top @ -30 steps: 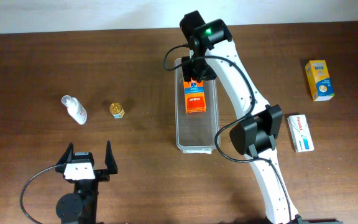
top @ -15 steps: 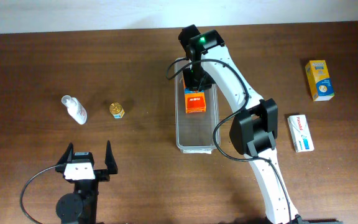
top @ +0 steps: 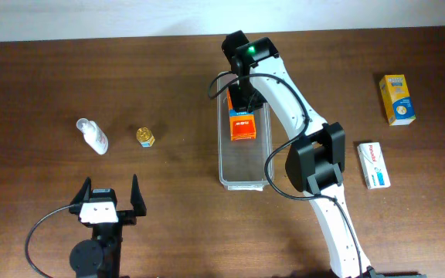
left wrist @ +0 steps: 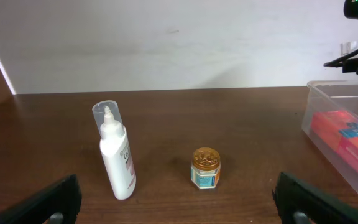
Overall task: Pack container
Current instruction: 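Lower the orange box into the container and open the right gripper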
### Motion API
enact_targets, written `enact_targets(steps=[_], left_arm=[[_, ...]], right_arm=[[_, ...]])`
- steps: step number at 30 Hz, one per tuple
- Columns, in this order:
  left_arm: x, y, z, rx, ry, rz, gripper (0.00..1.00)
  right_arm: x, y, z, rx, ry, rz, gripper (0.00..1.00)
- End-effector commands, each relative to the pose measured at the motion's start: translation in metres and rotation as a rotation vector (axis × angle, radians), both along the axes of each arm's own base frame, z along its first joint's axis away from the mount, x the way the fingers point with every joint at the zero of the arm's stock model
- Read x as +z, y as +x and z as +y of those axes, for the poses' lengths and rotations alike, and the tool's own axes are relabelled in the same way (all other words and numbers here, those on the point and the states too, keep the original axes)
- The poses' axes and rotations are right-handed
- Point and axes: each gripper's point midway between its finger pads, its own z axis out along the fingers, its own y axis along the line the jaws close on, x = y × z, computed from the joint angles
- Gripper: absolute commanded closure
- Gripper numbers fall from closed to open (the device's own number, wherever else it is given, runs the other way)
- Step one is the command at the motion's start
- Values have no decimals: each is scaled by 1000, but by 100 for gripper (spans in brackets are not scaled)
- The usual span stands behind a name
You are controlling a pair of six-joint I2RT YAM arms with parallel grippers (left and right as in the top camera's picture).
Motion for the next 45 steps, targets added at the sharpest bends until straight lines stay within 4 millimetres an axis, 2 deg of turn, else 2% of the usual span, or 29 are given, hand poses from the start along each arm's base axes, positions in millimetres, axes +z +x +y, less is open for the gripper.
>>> enact_targets(steps=[1,24,39,45], left_arm=[[-1,0,0,-3,12,3,1],[-1,0,0,-3,12,3,1],[-1,0,0,-3,12,3,1],[-1,0,0,-3,12,3,1]], right_arm=[[-9,-1,-4,19,-50,4,95],[-21,-6,-8,20,-72,32,96],[-23,-12,11,24,37,69,96],[-23,-12,11,25,41,67,96]])
